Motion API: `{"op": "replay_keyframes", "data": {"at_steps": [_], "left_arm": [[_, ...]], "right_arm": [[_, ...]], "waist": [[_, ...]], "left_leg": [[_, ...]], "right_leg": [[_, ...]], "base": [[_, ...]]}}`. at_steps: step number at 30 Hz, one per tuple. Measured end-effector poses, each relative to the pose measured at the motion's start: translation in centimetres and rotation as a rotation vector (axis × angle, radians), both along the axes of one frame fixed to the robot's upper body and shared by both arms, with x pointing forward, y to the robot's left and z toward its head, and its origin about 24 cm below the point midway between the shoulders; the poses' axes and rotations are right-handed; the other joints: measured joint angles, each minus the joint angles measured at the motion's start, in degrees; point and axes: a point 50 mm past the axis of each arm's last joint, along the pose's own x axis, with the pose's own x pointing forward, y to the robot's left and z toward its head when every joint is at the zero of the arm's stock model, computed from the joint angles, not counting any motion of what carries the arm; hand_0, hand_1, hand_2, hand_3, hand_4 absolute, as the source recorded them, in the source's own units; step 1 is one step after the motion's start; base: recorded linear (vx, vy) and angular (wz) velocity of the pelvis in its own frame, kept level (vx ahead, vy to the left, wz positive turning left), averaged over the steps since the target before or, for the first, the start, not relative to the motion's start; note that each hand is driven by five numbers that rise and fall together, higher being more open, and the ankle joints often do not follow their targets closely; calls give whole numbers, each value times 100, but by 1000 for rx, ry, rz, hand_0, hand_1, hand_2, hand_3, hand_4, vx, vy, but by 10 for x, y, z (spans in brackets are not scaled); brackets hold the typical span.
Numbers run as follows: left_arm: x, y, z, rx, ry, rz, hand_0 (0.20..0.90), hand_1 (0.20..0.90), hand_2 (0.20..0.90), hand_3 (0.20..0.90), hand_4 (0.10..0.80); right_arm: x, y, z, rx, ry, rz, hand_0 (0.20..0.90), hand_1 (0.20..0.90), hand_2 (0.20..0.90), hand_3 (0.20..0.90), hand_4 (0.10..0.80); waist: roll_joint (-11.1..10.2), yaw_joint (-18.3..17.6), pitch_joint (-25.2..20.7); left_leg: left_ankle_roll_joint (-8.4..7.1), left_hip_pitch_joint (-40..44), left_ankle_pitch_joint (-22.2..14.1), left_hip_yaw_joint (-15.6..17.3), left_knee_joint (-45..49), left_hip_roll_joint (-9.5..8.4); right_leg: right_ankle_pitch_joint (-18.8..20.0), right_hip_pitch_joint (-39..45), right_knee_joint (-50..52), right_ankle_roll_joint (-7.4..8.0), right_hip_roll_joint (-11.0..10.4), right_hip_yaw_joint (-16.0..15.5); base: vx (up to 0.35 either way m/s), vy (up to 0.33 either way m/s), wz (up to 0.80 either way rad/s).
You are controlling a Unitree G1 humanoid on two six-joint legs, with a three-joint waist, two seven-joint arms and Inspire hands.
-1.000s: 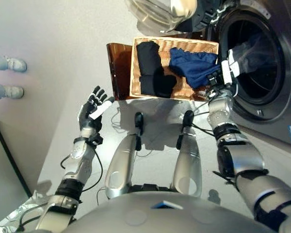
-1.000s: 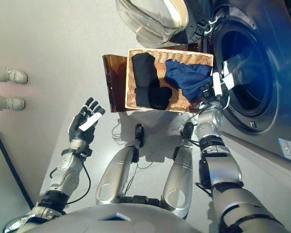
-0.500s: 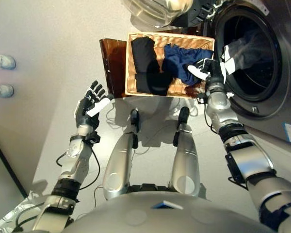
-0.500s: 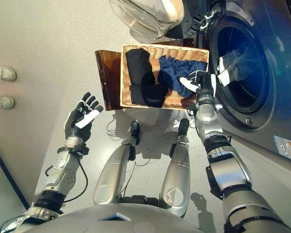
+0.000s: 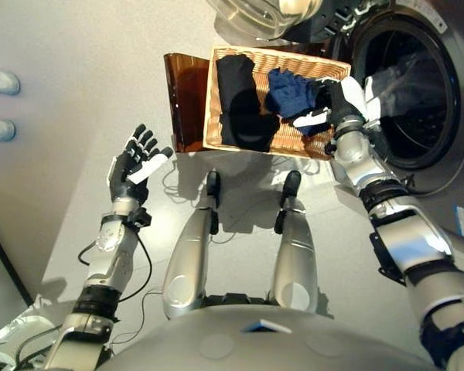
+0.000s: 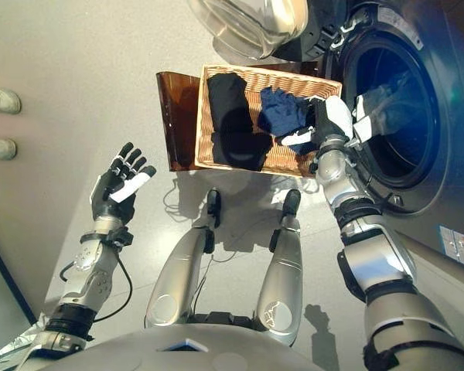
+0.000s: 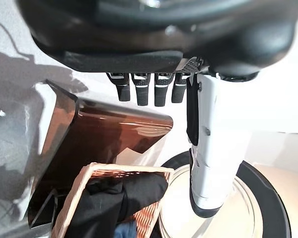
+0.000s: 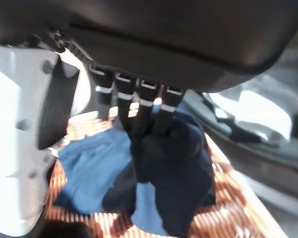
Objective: Pick up the clothes and place them into the washing machine
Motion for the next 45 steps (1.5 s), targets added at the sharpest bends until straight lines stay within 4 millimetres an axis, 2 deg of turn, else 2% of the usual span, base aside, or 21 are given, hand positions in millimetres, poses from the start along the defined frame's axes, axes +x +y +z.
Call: {"op": "replay_keyframes", "data": {"at_steps": [5,7,8,11,16,21,27,35,45], "left_arm": [[0,2,1,8,-3,-2,900,900,900,900,800],[-3,3,0,9,4,0,900,900,900,900,800],[-3,2,0,9,3,-2,900,900,900,900,800],[-2,1,1,8,-6,-19,900,900,900,900,800],[-1,0,9,12,-40,-34,900,900,900,900,800],[0,2,18,34,-73,-46,900,900,900,900,800],[0,3,18,40,-73,-45,900,900,900,900,800],[-1,3,18,40,-73,-43,900,900,900,900,800],[0,2,21,40,-89,-46,900,900,900,900,800]], "right_arm": [[1,-12,2,-150,37,-18,900,900,900,900,800],[0,-13,1,-180,49,-17,900,900,900,900,800],[1,-14,2,-220,50,-5,900,900,900,900,800],[2,-19,3,-289,71,-12,900,900,900,900,800],[0,-26,-3,-349,127,-45,900,900,900,900,800],[2,-22,-3,-408,128,-34,900,900,900,900,800],[4,-23,-1,-439,137,-49,900,900,900,900,800],[15,-11,17,-485,61,-21,900,900,900,900,800],[14,-7,11,-556,83,-6,900,900,900,900,800]], "waist": [[-18,3,-14],[-49,3,-186],[-57,-2,-253],[-57,16,-256],[-57,142,-257],[-54,186,-259],[-52,313,-258],[-53,316,-258],[-55,323,-262]], "left_leg": [[0,-21,0,-5,0,-4],[-1,-165,0,-3,1,-2],[-4,-242,6,-2,20,-2],[0,-277,-9,-4,81,-3],[-1,-334,-8,-3,100,-6],[-3,-521,-34,-45,172,-23],[-3,-594,-27,-67,178,-22],[-6,-603,-29,-123,171,-27],[-13,-605,-27,-131,183,-87]], "right_leg": [[0,-17,-1,2,-4,-5],[-1,-166,0,-1,0,-1],[41,-235,3,53,3,2],[47,-245,4,56,8,0],[32,-312,38,29,8,19],[-36,-476,134,-19,-16,20],[-31,-507,135,-5,-28,-66],[-27,-498,135,27,-35,-97],[-47,-504,183,44,-61,-100]], "base": [[0,0,0],[0,0,0],[0,0,0],[0,0,0],[14,-1,0],[33,-3,4],[8,-4,5],[5,-1,1],[-17,9,2]]}}
